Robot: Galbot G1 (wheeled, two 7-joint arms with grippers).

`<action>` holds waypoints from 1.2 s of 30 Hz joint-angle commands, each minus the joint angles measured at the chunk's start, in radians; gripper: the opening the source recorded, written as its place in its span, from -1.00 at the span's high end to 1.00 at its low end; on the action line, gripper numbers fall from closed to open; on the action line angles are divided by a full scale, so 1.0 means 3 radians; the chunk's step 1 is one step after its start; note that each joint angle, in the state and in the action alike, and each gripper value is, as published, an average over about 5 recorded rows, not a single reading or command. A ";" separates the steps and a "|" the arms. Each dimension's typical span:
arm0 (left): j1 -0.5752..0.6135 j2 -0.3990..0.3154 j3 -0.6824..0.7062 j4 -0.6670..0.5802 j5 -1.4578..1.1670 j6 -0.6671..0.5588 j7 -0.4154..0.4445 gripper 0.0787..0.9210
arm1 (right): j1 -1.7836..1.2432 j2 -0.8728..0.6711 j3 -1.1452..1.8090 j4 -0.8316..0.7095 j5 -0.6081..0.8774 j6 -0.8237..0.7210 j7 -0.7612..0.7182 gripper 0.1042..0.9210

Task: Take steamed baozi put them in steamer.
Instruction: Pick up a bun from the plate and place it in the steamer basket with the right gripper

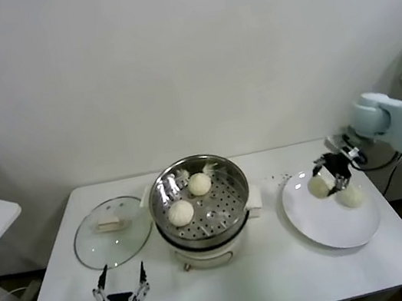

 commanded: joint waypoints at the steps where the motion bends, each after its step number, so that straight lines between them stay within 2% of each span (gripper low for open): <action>1: 0.0017 -0.0012 0.0010 -0.0018 0.0024 0.0002 0.0000 -0.77 | 0.1146 0.0430 -0.0401 0.0790 -0.0884 0.0993 -0.0102 -0.37; 5: 0.0033 -0.0015 0.0020 -0.0025 0.0050 0.0002 -0.0002 -0.77 | 0.1040 0.0583 -0.0186 0.1223 -0.1182 0.1096 -0.0092 -0.37; 11: 0.0077 0.0008 0.0008 -0.0049 0.0055 0.0007 -0.0003 -0.77 | 0.0878 0.0871 0.0006 0.1449 -0.1421 0.1240 -0.0063 -0.33; 24: 0.0178 0.0033 0.0022 -0.0082 0.0084 0.0016 -0.0006 -0.77 | 0.0282 0.1664 0.0156 0.1248 -0.1725 0.1320 -0.0007 -0.34; 36: 0.0131 0.0194 0.0090 -0.0105 0.0101 0.0047 -0.0001 -0.77 | -0.0116 0.1937 0.0105 0.0997 -0.1904 0.1388 0.0005 -0.33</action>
